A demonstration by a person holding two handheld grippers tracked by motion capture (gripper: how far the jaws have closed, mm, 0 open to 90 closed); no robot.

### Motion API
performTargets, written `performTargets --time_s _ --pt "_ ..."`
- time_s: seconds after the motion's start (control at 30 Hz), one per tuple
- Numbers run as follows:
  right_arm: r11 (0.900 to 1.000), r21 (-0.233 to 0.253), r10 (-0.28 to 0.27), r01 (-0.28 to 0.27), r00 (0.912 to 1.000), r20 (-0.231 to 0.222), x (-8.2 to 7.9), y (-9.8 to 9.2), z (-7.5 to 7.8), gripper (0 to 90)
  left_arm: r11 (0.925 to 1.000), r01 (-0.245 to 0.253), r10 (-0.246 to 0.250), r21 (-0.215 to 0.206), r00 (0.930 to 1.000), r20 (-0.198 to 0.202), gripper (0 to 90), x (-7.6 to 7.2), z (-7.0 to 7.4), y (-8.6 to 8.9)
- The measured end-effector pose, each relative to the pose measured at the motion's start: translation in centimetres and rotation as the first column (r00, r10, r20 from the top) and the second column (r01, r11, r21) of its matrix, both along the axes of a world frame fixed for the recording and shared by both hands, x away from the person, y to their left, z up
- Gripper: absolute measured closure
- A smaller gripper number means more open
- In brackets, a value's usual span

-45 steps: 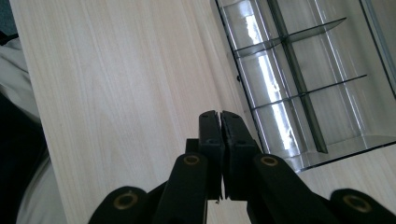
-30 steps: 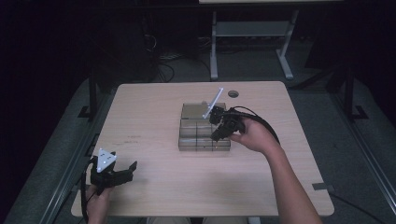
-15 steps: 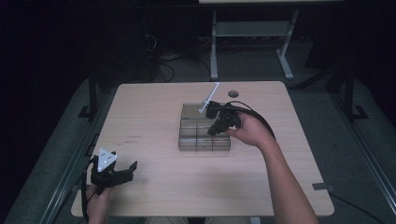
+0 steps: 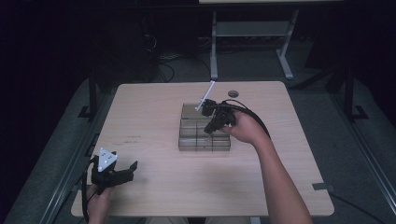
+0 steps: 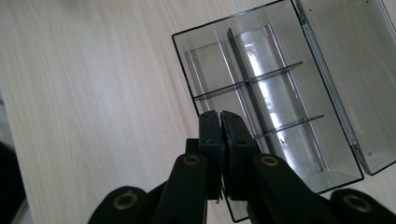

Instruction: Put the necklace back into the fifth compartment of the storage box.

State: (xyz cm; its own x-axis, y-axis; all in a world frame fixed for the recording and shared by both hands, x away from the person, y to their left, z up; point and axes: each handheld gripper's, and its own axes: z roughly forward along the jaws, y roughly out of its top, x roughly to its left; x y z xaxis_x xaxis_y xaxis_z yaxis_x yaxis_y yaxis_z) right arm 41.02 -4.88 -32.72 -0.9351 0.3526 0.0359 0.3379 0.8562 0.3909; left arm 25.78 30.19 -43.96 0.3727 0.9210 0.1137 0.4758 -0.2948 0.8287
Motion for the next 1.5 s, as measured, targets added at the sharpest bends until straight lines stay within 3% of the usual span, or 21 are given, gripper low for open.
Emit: performTargets --time_s 0.33,1.5 --pt "1.000 -0.013 -0.024 0.024 0.9995 -0.019 1.2 0.5 -1.1 87.4 1.0000 -0.004 0.004 -0.005 1.0000 -0.003 13.0 0.0 -0.1 0.0" --pt "0.997 -0.048 -0.066 0.063 0.9969 -0.044 3.1 1.8 -3.6 87.2 1.0000 0.003 -0.003 0.008 1.0000 -0.002 13.0 0.1 0.0 -0.1"
